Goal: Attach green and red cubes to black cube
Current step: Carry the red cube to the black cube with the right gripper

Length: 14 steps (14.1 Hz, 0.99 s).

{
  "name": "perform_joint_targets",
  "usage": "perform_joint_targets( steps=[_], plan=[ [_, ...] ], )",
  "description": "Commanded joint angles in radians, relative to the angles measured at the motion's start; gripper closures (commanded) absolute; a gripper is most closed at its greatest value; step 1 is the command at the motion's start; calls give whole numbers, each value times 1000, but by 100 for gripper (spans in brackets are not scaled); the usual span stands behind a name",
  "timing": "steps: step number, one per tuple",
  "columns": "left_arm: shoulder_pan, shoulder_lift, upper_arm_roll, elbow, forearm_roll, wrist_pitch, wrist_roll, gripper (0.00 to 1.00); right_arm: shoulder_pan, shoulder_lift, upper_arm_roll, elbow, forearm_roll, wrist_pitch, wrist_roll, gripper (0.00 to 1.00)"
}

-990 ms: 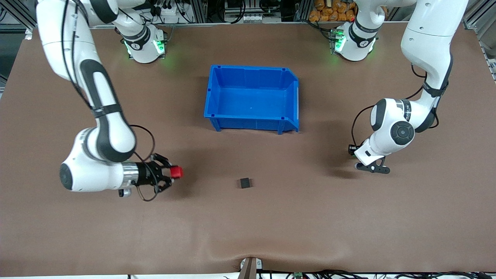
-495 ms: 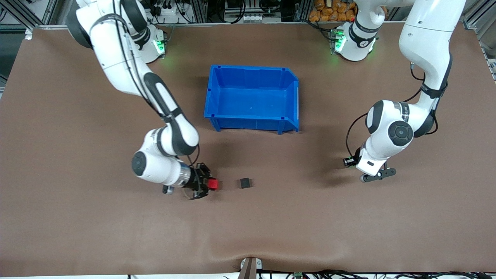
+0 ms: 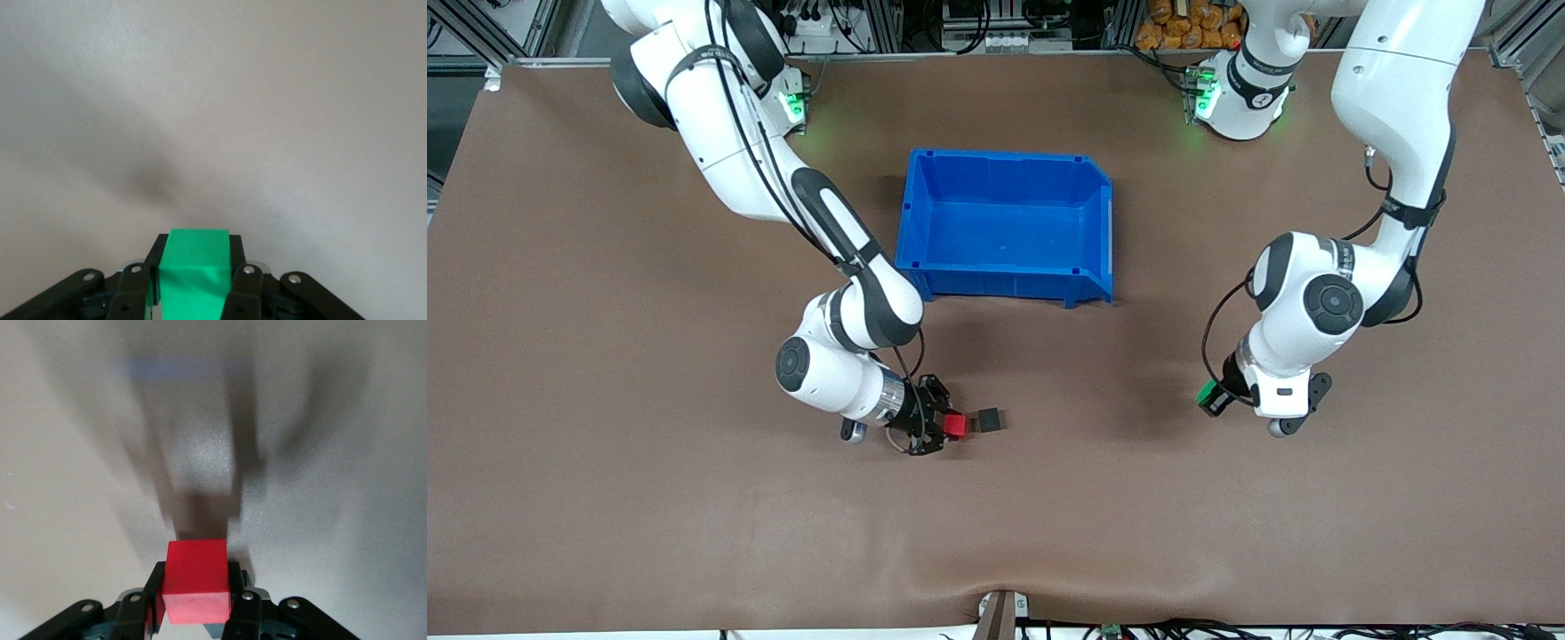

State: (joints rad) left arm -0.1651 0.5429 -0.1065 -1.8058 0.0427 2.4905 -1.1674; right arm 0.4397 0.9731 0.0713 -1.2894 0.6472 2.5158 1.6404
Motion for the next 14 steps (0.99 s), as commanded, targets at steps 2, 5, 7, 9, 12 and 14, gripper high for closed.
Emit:
perform_joint_targets(
  steps=[2,5,7,9,12,14],
  plan=[
    [-28,84,-1,131,-1,-13,-277,100,31,44,-1,41,15,32,15,100],
    [-43,84,-2,152,0,-13,-472,100,42,44,-2,39,15,37,45,60],
    [-71,86,-2,152,0,-13,-585,100,42,39,-4,41,2,37,42,0],
    [-106,91,-1,178,-1,-13,-706,100,14,6,-7,32,-42,20,27,0],
    [-135,109,-2,197,-3,-13,-802,100,-39,-71,-10,24,-116,-99,15,0],
    [-188,150,-1,226,-1,-18,-878,100,-102,-109,-1,27,-208,-252,-64,0]
  ],
)
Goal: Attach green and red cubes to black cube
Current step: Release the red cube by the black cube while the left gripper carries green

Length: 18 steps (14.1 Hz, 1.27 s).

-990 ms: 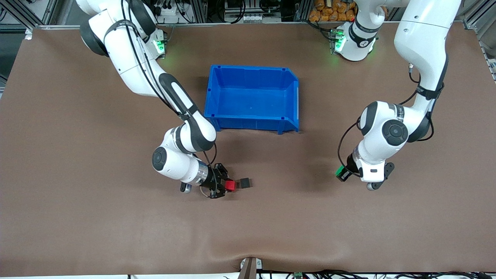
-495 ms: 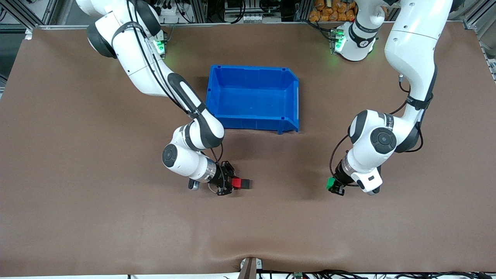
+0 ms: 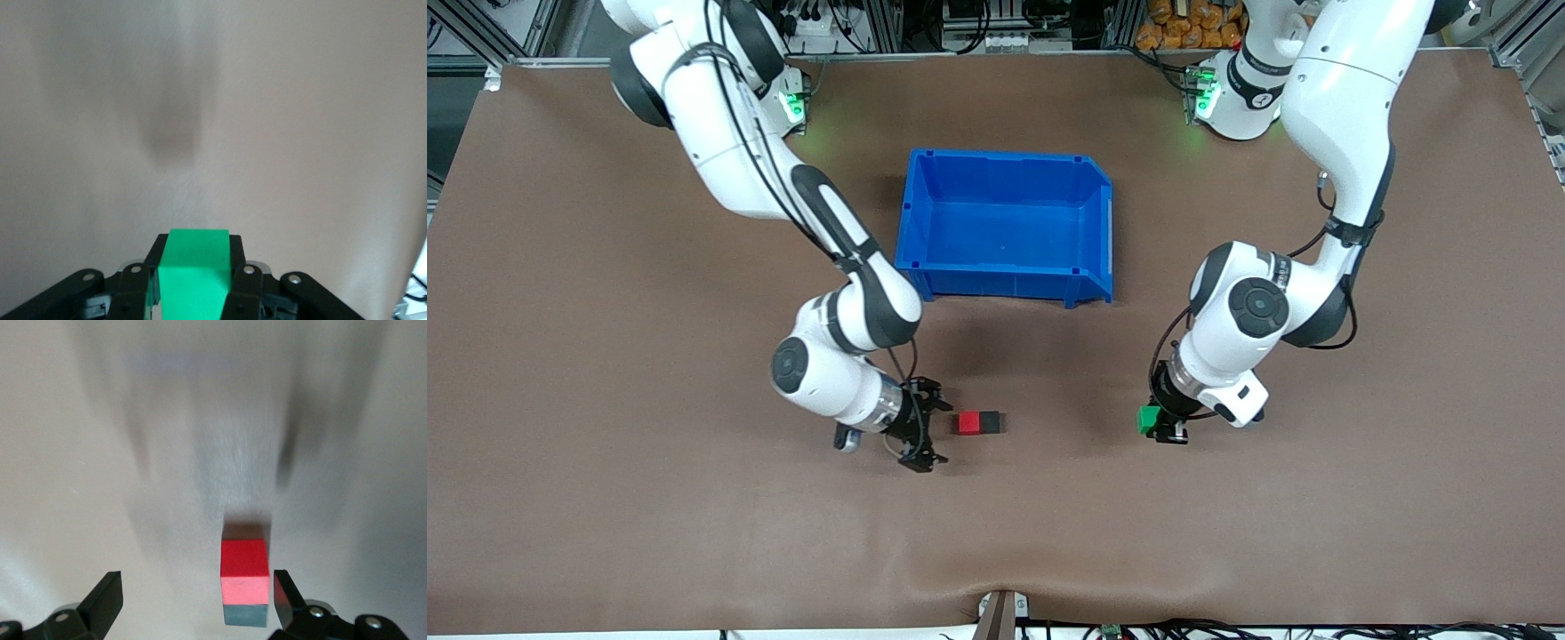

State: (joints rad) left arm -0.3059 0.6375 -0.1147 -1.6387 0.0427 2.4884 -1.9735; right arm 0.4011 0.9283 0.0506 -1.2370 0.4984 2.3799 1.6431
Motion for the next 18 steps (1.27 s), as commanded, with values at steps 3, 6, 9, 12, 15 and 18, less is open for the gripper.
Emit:
perform_joint_targets(
  steps=[3,6,9,12,15,18],
  plan=[
    [-70,102,6,120,-27,-74,-194,100,-178,-149,18,-21,-63,-469,-306,0],
    [-136,209,7,265,-72,-114,-287,100,-289,-245,15,-18,-69,-694,-416,0],
    [-191,267,9,324,-73,-114,-344,100,-369,-342,14,-18,-89,-743,-588,0],
    [-223,327,4,396,-75,-112,-344,100,-418,-422,8,-12,-176,-841,-831,0],
    [-240,353,6,425,-73,-86,-343,100,-415,-534,14,4,-405,-844,-1099,0],
    [-271,404,20,450,-73,39,-341,100,-445,-647,14,4,-468,-976,-1320,0]
  ],
)
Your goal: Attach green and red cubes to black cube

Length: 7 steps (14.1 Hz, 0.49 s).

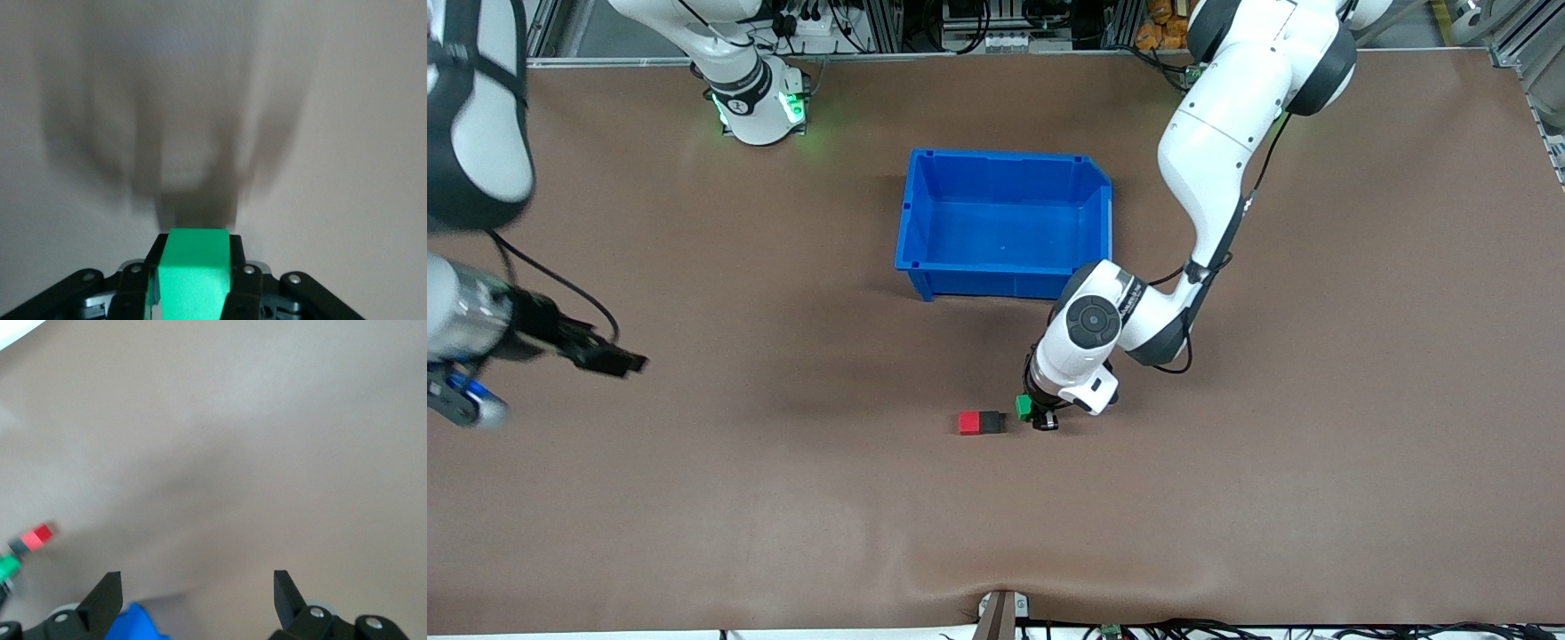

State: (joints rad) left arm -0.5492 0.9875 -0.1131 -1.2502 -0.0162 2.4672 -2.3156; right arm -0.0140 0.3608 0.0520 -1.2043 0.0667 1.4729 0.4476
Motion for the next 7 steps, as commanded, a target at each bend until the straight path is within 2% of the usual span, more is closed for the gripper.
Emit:
perform_joint_targets(
  steps=[1,3,6,7],
  plan=[
    [-28,56,18,64,-14,73,5,100,-43,-107,9,-35,-33,-94,-174,0],
    [-28,62,19,77,-13,87,7,100,-55,-185,-9,-93,-36,-120,-283,0],
    [-32,75,41,80,-14,122,7,100,-55,-377,-57,-407,-21,19,-359,0],
    [-32,82,42,81,-13,131,7,100,-50,-411,-58,-450,-21,39,-362,0]
  ],
)
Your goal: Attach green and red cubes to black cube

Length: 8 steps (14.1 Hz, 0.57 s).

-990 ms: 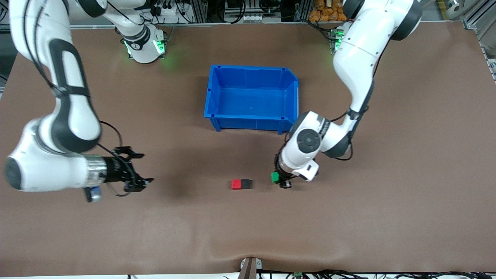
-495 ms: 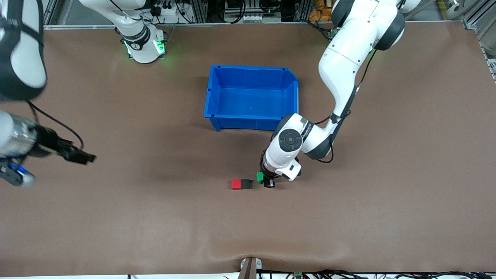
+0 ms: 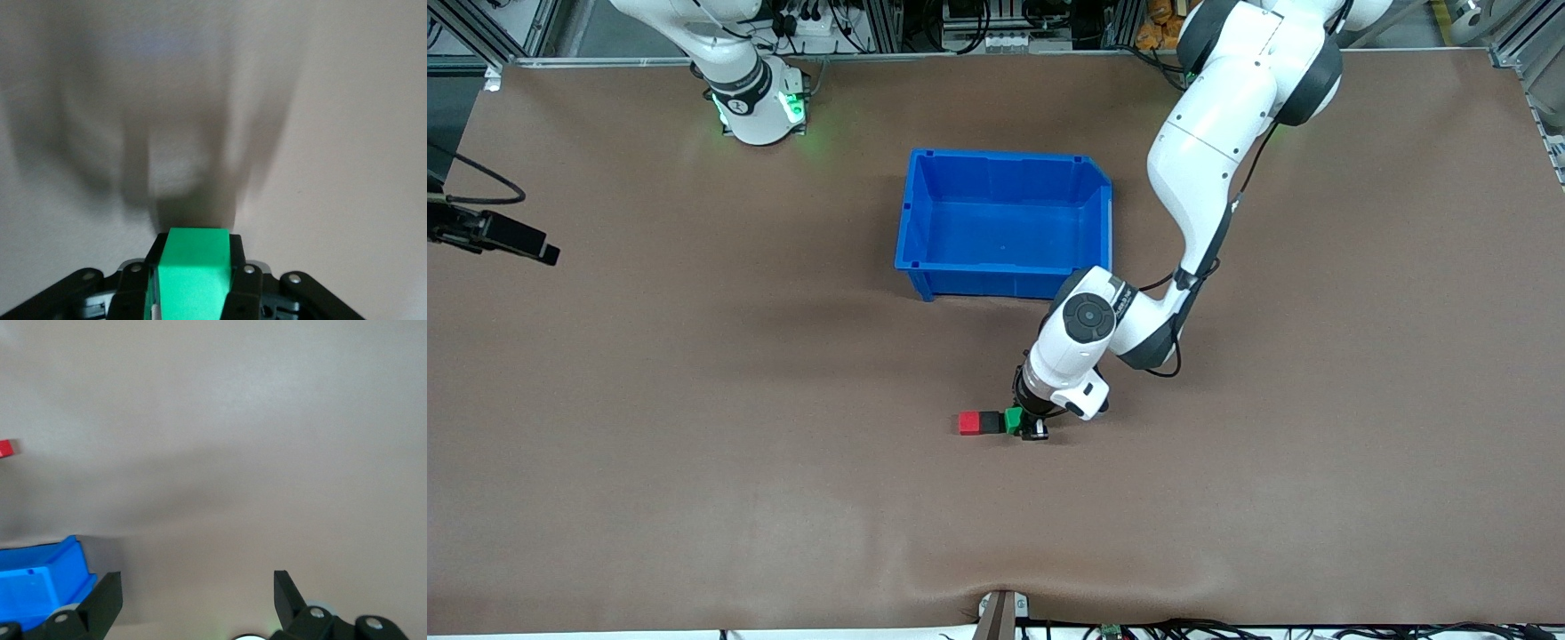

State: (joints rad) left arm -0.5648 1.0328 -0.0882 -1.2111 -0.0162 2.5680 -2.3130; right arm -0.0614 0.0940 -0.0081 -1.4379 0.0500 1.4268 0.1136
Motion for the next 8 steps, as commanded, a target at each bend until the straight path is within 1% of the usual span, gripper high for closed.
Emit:
perform_joint_targets(
  steps=[1,2,3,5,6,7,8],
  plan=[
    [-17,39,21,45,-13,37,3,100,0,-151,3,-222,-5,58,-28,0],
    [-26,46,22,45,-13,40,4,100,-4,-146,3,-211,-5,43,-28,0],
    [-30,52,22,47,-13,44,4,100,-3,-134,6,-163,7,50,-28,0],
    [-41,53,24,47,-13,46,6,100,15,-68,19,64,-15,9,-25,0],
    [-43,56,27,47,-13,58,6,100,25,-36,20,109,-62,-2,-23,0],
    [-47,64,33,47,-13,73,6,100,26,-34,20,114,-73,-17,-18,0],
    [-58,72,38,50,-13,89,7,100,23,-34,23,114,-43,-25,-23,0]
  ],
)
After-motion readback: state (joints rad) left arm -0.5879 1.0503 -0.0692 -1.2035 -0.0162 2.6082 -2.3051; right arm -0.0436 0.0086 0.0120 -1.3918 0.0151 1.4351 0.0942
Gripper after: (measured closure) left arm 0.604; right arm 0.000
